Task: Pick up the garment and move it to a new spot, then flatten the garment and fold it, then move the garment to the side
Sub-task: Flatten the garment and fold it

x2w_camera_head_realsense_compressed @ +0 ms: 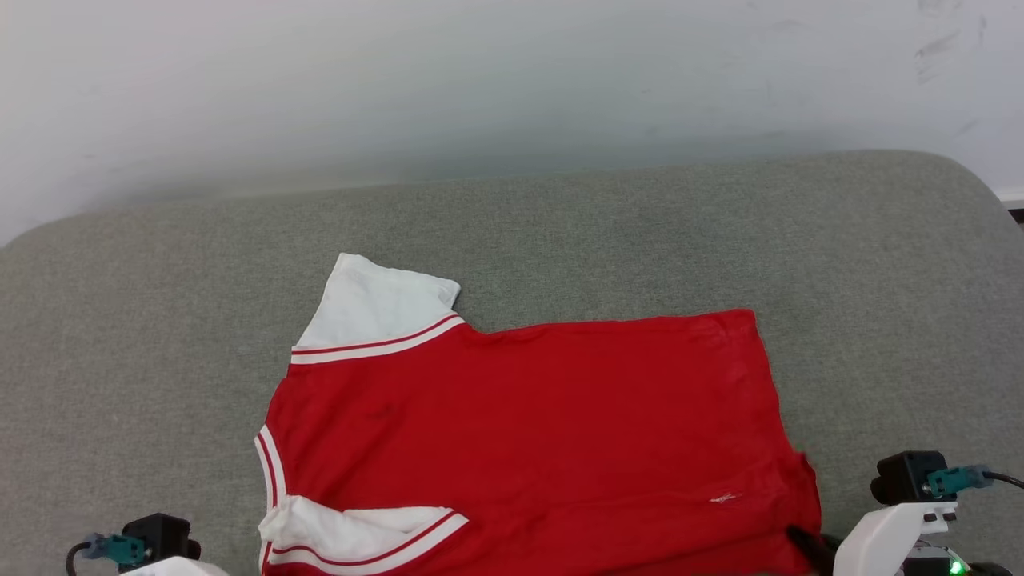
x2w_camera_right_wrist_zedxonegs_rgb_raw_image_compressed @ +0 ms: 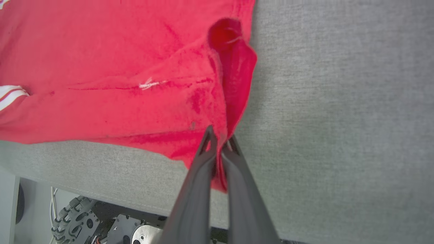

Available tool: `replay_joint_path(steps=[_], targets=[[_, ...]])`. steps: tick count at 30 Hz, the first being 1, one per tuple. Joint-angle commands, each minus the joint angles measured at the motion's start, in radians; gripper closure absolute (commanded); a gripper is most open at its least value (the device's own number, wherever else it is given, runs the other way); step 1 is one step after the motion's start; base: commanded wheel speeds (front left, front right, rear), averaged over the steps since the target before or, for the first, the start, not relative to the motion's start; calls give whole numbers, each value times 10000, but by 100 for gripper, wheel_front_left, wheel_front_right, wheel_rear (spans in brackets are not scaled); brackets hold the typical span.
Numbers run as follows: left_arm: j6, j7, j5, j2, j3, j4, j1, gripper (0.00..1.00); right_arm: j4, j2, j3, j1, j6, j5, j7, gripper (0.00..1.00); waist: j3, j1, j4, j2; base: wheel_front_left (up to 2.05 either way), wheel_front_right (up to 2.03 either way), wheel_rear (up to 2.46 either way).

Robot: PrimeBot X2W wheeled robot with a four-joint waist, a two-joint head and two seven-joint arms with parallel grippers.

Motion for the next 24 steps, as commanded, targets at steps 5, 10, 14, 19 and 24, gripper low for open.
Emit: replay_joint_path(steps=[5, 10, 14, 19, 24], targets=[[-548, -713, 114, -521, -135, 737, -791, 0, -112, 310, -71, 32, -2, -347, -2181, 0, 132, 0, 106, 0, 0, 0, 0], [-649, -1678, 602, -575, 89, 810, -1230, 0, -322, 512, -265, -19, -4, -919, -4436, 0, -64, 0, 78, 0, 0, 0, 0], [-538, -2260, 954, -608, 215, 676, -1501, 0, -459, 685, -342, -58, -2, -1411, -5283, 0, -267, 0, 3, 0, 0, 0, 0], [-360, -3518, 1844, -736, 296, 322, -2083, 0, -889, 1014, -361, -271, -4, -1966, -6052, 0, -458, 0, -230, 0, 0, 0, 0], [-275, -4363, 2664, -879, 119, 422, -2996, 0, -1482, 1237, -304, -540, -2, -2315, -6322, 0, -204, 0, -487, 0, 0, 0, 0]])
